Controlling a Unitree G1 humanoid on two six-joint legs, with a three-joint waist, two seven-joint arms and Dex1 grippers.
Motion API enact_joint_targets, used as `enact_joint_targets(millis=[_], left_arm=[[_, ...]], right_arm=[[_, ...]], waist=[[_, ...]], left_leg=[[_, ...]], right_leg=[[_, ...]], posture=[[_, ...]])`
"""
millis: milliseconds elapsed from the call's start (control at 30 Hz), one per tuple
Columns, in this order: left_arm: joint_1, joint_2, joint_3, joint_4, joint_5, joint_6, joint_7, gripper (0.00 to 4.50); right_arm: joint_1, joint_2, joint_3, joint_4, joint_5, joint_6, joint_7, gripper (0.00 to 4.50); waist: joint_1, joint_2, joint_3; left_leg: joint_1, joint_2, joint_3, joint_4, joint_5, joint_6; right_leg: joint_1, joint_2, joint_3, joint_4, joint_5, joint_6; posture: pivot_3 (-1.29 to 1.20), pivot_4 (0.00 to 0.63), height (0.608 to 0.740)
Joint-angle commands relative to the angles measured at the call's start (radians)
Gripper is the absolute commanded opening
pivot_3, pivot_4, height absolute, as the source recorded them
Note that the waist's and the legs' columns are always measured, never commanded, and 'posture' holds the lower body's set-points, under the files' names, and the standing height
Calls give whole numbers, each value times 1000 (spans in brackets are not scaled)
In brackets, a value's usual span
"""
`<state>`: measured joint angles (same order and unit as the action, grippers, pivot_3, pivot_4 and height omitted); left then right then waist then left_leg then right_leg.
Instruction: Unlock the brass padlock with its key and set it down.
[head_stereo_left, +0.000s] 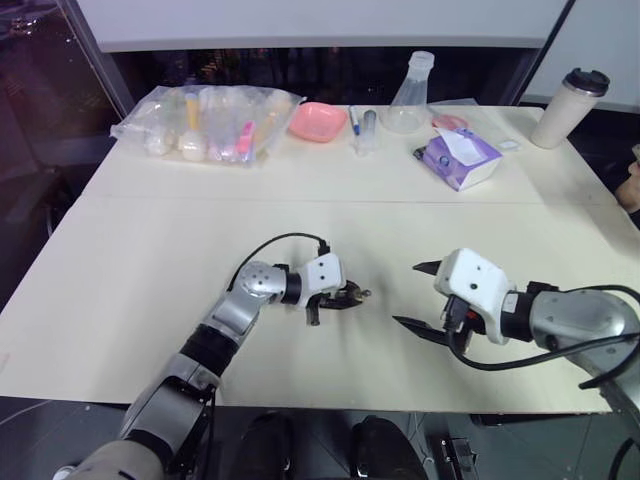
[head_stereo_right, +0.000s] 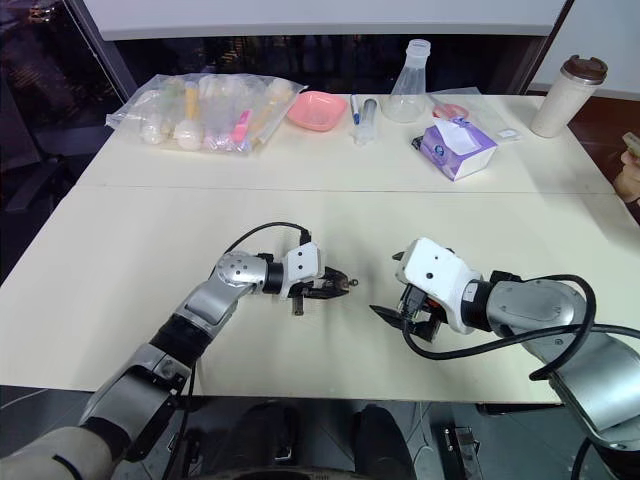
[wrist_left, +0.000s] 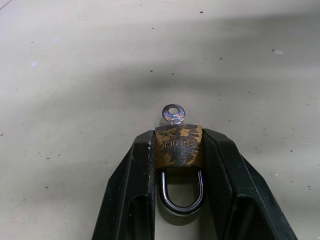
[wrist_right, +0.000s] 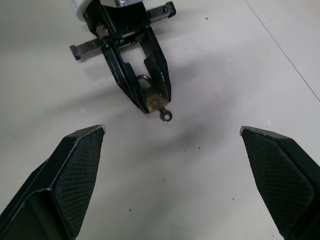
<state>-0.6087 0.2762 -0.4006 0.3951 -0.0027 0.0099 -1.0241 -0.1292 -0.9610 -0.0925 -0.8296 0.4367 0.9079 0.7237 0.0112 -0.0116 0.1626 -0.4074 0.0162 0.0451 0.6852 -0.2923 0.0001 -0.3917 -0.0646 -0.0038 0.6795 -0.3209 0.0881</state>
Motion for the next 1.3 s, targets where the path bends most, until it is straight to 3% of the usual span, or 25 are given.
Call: enact_joint_targets(millis=[33, 200, 300, 567, 1000, 1067, 1167, 1300], left_arm=[[-19, 93, 50, 18, 4, -7, -37, 762], [-78, 204, 134, -2, -117, -12, -199, 762], [-140, 256, 175, 8, -202, 46, -347, 762], [-295, 275, 218, 66, -253, 104, -473, 762], [-338, 237, 223, 99, -249, 92, -481, 762], [-339, 232, 224, 98, -251, 96, -479, 762], [-335, 227, 223, 102, -248, 90, -479, 762], [-326, 226, 220, 108, -242, 77, -484, 762]], right_arm=[[-46, -15, 23, -2, -29, -47, -4, 4500], [-124, -28, 193, 103, -247, -260, -32, 4500], [-185, 19, 301, 209, -394, -465, -57, 4500], [-370, 153, 454, 509, -716, -1003, -144, 4500], [-472, 302, 467, 703, -848, -1218, -148, 4500], [-477, 312, 463, 718, -853, -1228, -145, 3735], [-492, 328, 459, 739, -865, -1240, -143, 2057], [-502, 334, 454, 755, -875, -1251, -138, 178]], waist=[[-12, 0, 0], [-29, 0, 0], [-20, -1, 1], [-14, -2, 2], [-24, -3, 2], [-24, -3, 2], [-24, -3, 2], [-25, -3, 2]], left_leg=[[0, 0, 0, 0, 0, 0], [-1, 1, 0, -2, 0, 0], [-3, 1, 0, -1, 0, -1], [-4, -1, 3, 1, 0, 0], [-4, 0, 3, 0, 3, -5], [-4, -1, 3, 0, 3, -6], [-4, 0, 3, 0, 3, -6], [-4, 0, 3, 0, 3, -6]], right_leg=[[0, 0, 0, 0, 0, 0], [-4, 2, 0, 1, 0, 0], [-5, 2, 0, 1, 0, 0], [-6, 3, 0, 1, -1, 1], [-7, 2, 0, 2, -1, 1], [-7, 2, 0, 2, -1, 1], [-7, 2, 0, 2, -1, 1], [-7, 2, 0, 2, -1, 1]], posture=[[0, 150, 715], [0, 150, 715], [0, 150, 715], [0, 150, 715], [0, 150, 715], [0, 150, 715], [0, 150, 715], [0, 150, 715]])
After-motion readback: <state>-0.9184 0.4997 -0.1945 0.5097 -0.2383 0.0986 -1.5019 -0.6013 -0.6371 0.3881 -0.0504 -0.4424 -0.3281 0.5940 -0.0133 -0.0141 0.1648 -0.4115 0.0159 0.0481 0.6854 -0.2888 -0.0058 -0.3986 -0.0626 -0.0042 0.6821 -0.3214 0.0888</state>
